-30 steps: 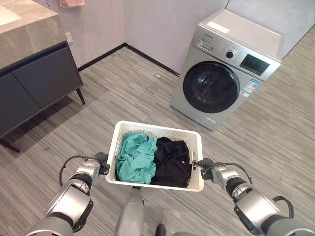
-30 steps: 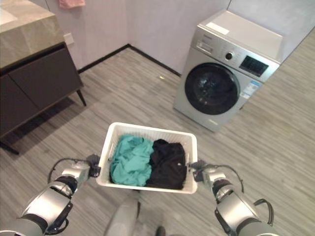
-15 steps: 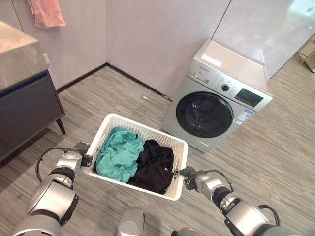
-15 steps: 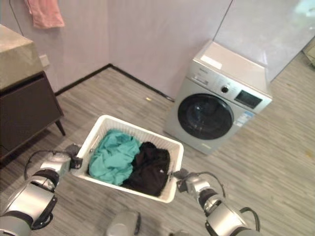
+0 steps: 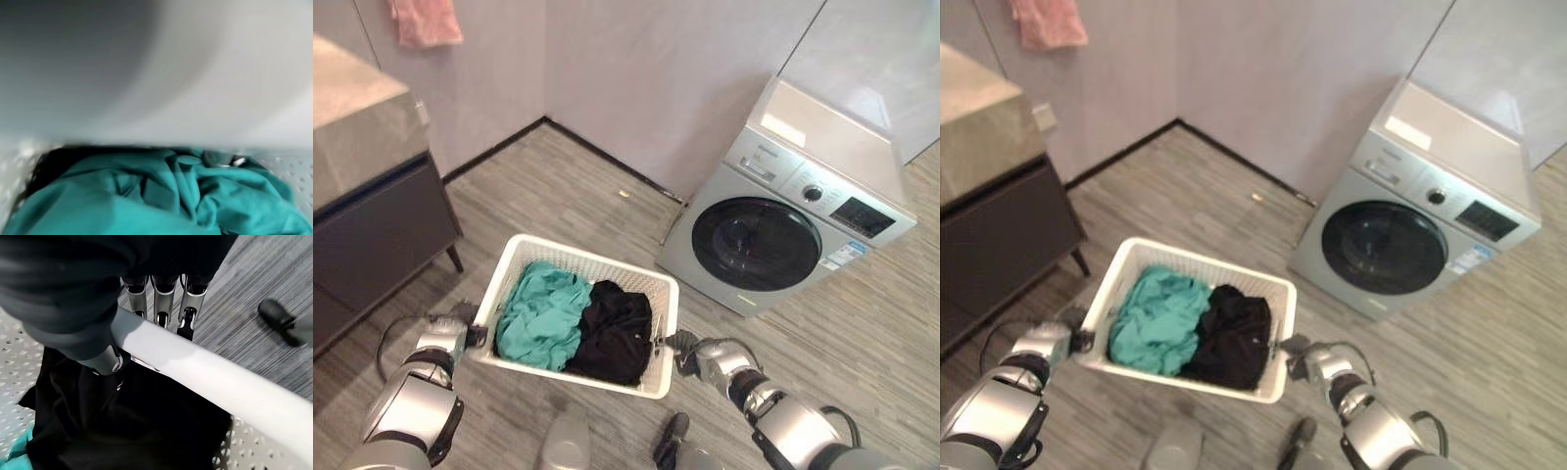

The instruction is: Grab the laundry basket,head to the washer,open it,put in the laundry and shut it.

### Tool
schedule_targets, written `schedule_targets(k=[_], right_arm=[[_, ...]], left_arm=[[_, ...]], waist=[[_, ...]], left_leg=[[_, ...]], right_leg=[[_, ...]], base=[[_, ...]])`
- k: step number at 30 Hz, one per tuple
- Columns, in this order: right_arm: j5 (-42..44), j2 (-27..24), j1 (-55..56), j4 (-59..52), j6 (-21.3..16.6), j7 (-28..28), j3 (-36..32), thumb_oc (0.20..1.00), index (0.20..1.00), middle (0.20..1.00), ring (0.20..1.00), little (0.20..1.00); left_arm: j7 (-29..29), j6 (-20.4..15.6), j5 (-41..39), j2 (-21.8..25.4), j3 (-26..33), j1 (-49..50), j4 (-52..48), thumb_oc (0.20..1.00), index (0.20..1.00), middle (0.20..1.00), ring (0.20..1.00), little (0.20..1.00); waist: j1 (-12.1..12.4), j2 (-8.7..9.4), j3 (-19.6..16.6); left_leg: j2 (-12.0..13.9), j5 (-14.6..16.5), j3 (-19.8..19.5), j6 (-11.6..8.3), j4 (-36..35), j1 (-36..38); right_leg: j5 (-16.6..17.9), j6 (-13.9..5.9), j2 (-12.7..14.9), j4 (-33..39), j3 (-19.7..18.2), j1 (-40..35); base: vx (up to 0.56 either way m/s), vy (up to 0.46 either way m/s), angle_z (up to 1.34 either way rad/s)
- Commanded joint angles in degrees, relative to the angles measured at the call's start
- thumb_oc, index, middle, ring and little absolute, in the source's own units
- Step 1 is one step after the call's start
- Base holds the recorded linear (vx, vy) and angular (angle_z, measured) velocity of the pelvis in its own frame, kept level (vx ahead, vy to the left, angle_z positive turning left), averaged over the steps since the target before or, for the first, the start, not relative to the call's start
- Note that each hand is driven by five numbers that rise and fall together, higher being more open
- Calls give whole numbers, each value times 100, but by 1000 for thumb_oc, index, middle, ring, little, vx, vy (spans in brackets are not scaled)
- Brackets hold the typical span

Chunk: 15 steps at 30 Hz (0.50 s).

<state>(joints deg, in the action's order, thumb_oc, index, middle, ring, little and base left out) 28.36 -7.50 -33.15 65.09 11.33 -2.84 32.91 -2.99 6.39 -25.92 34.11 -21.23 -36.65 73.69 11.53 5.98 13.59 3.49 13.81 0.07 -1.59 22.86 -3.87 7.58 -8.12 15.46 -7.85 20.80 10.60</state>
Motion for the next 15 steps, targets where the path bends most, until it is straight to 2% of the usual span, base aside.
schedule_targets(k=[1,4,6,7,8,9,10,11,12,13,14,15], right_arm=[[475,150,-548,-792,-638,-377,-370,200,200,200,200,200],[569,57,-516,-984,-701,-230,-411,200,200,200,200,200],[656,-30,-550,-1185,-788,-114,-401,200,200,200,200,200],[655,-60,-543,-1242,-794,-100,-389,200,200,200,200,200],[608,-119,-545,-1277,-806,-80,-349,200,200,200,200,200],[602,-178,-589,-1250,-814,-79,-339,200,200,200,200,200],[604,-227,-617,-1264,-798,-75,-363,200,200,200,200,200],[630,-273,-585,-1316,-800,-62,-398,200,200,200,200,200],[693,-344,-556,-1364,-812,-20,-450,200,200,200,200,200],[681,-373,-525,-1419,-846,-24,-444,200,200,200,200,200],[607,-418,-380,-1523,-867,-79,-460,200,200,200,200,200],[607,-419,-380,-1524,-866,-79,-461,200,200,200,200,200]], left_arm=[[-39,-237,169,-171,-359,-356,-55,200,200,200,200,200],[-39,-208,276,-208,-439,-411,12,200,200,200,200,200],[31,-214,135,-234,-409,-437,-49,200,200,200,200,200],[54,-210,78,-230,-395,-448,-82,200,200,200,200,200],[99,-217,27,-219,-415,-493,-110,200,200,200,200,200],[111,-216,-19,-233,-424,-523,-122,200,200,200,200,200],[77,-227,-81,-267,-436,-541,-184,200,200,200,200,200],[98,-253,-91,-317,-465,-562,-236,200,200,200,200,200],[125,-278,-57,-417,-487,-573,-260,200,200,200,200,200],[139,-289,-40,-435,-502,-571,-267,200,200,200,200,200],[135,-320,-44,-433,-523,-504,-294,200,200,200,200,200],[136,-319,-44,-434,-524,-506,-293,200,200,200,200,200]], waist=[[-399,128,-285],[-611,111,-272],[-605,118,-180],[-572,155,-119],[-463,215,-7],[-355,260,110],[-413,350,156],[-461,319,167],[-360,312,216],[-252,282,271],[-114,211,277],[-126,215,262]], left_leg=[[727,-801,-182,-159,-1355,994],[1112,-1081,-101,-191,-763,784],[1227,-1377,-121,-173,268,375],[1132,-1465,-209,-142,655,220],[784,-1451,-488,-90,1079,-79],[275,-1286,-643,-44,1079,-410],[248,-1242,-415,26,818,-694],[545,-1068,-102,10,417,-792],[534,-1245,201,42,-318,-999],[463,-1474,146,-2,-628,-1166],[240,-1615,-171,-100,-670,-1269],[232,-1636,-179,-99,-686,-1286]], right_leg=[[-83,-71,-639,31,-93,-256],[-295,112,-950,49,78,-365],[-450,309,-1260,206,-44,-535],[-488,379,-1339,254,-106,-601],[-518,432,-1367,321,-248,-675],[-544,443,-1386,343,-385,-729],[-546,438,-1353,378,-363,-750],[-672,362,-1406,407,-308,-841],[-643,351,-1343,475,-299,-913],[-646,341,-1368,459,-401,-987],[-748,320,-1355,323,-549,-1086],[-742,320,-1351,324,-539,-1068]], base=[[362,-303,-5],[313,-340,30],[180,-263,-11],[127,-192,-53],[86,-106,-58],[71,-80,-71],[162,-37,-70],[154,31,-47],[175,102,-33],[190,197,-18],[179,136,-35],[175,171,-79]])
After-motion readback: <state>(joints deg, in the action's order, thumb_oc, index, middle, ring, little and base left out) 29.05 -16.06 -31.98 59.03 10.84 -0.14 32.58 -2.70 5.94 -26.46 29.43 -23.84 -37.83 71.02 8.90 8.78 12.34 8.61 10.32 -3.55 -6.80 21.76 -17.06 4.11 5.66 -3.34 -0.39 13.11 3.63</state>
